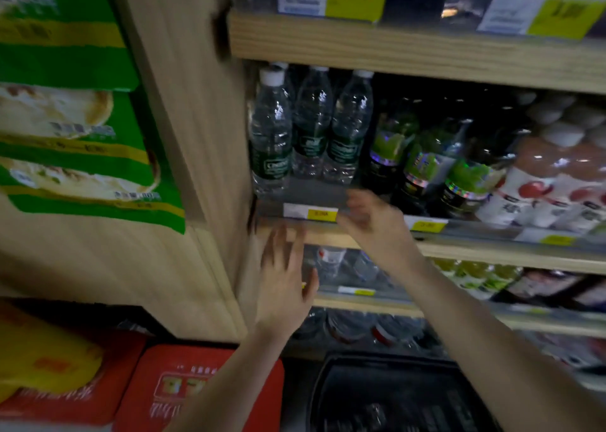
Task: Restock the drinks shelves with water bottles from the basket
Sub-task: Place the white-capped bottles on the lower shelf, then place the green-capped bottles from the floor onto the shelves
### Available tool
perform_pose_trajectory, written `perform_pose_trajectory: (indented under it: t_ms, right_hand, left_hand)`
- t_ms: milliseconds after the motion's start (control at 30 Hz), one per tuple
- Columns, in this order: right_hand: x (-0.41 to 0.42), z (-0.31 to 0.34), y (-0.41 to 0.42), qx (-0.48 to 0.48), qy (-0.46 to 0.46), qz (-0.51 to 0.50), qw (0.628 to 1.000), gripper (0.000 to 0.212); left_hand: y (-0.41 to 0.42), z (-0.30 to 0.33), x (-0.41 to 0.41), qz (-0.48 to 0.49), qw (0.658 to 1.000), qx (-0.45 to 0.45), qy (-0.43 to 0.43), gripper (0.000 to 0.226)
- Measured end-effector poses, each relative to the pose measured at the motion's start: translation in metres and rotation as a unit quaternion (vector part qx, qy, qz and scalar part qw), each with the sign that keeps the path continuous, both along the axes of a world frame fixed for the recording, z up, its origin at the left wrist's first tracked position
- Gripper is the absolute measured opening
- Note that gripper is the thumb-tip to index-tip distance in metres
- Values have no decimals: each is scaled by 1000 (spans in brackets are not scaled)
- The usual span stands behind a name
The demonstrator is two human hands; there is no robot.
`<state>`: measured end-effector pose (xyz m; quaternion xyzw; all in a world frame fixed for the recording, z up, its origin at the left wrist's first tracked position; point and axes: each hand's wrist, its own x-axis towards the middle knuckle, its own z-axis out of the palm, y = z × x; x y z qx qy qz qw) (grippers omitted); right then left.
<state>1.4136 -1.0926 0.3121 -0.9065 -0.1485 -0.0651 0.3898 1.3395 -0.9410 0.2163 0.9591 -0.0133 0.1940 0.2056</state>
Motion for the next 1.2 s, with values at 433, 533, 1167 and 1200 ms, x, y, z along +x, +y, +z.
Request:
perform_pose_trajectory:
  t_ms: [433, 533, 1167, 1200]
  right_hand:
    - [-171, -212, -289, -117, 414, -10, 903, 61]
    - [-189, -255, -323, -146, 450, 21, 881, 62]
    - [-105, -294, -335, -270, 420, 288, 817, 60]
    - [-100, -306, -335, -278, 418, 302, 811, 60]
  left_hand:
    - [-154, -167, -123, -72, 913, -174, 362, 63]
    - [-185, -198, -164, -5, 898, -188, 398, 63]
    - [-267, -221, -237, 298, 887, -187, 299, 59]
    - [-280, -232, -239, 313, 883, -194, 290, 59]
